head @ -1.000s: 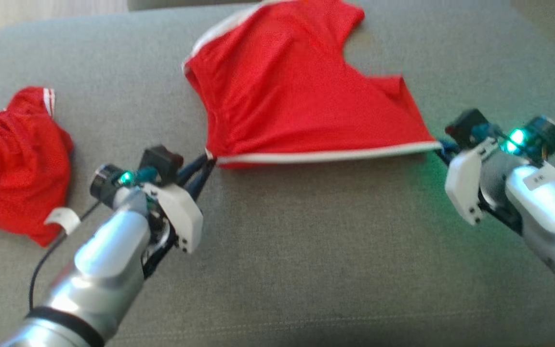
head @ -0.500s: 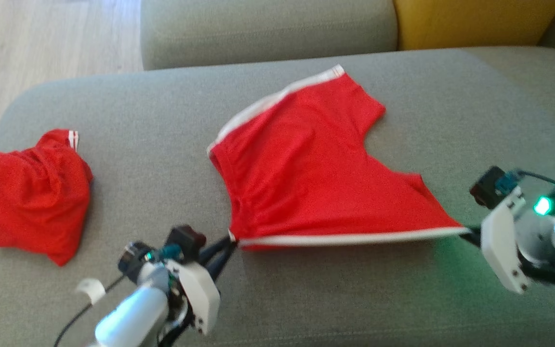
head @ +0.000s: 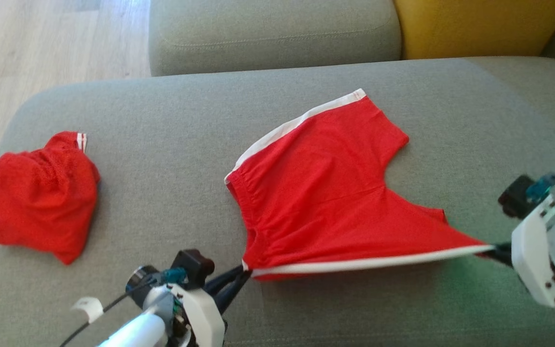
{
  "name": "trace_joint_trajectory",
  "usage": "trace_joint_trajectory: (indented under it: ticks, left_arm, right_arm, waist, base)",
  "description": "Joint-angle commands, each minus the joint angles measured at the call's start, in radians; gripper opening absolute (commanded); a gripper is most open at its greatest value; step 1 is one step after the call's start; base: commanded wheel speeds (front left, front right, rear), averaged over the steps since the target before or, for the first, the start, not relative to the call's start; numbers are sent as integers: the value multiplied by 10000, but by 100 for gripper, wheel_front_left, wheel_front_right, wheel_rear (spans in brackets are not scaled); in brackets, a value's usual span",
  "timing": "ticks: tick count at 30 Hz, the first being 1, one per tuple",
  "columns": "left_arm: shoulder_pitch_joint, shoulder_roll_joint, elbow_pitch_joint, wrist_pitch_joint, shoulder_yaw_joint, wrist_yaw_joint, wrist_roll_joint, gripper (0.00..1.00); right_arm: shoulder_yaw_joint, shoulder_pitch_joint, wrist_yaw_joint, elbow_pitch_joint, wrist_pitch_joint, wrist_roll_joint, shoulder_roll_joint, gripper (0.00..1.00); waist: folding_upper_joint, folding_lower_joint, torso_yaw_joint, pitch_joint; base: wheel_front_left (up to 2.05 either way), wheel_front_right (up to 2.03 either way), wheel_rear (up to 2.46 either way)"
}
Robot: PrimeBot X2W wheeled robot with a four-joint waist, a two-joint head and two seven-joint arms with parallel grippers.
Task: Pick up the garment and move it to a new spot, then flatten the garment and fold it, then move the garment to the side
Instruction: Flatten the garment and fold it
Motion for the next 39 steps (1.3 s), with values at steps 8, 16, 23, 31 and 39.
trace_joint_trajectory:
  ticks: [8, 16, 23, 31, 39]
  left_arm:
    - [-1194, 623, -1307, 319, 966, 485, -184, 0]
    - [-2217, 523, -1466, 332, 1336, 458, -232, 0]
    - [-3470, 119, -929, 202, 1546, 255, -253, 0]
    - [-4900, -642, 378, -219, 1605, 31, -244, 0]
    - [-5950, -1402, 2119, -825, 1402, -167, -311, 0]
  right_arm:
    - [-1363, -923, -9, 395, -506, -336, 154, 0]
    - [-2113, -2117, -9, 1040, -482, -613, 802, 0]
    - [-2431, -3451, -9, 1893, -445, -1131, 1481, 0]
    - [-2190, -4841, -9, 2990, -760, -1934, 2118, 0]
    - [-1710, -5764, -9, 4263, -1407, -2344, 2766, 0]
  waist:
    - [-1, 1, 362, 647]
    - [-1, 1, 760, 1644]
    - [-1, 1, 1239, 2678]
    - [-1, 1, 1687, 3717]
    - [-1, 1, 1855, 4467]
  base:
    - [0, 0, 0]
    - [0, 0, 0]
    - [0, 0, 0]
    - [0, 0, 0]
    - [0, 0, 0]
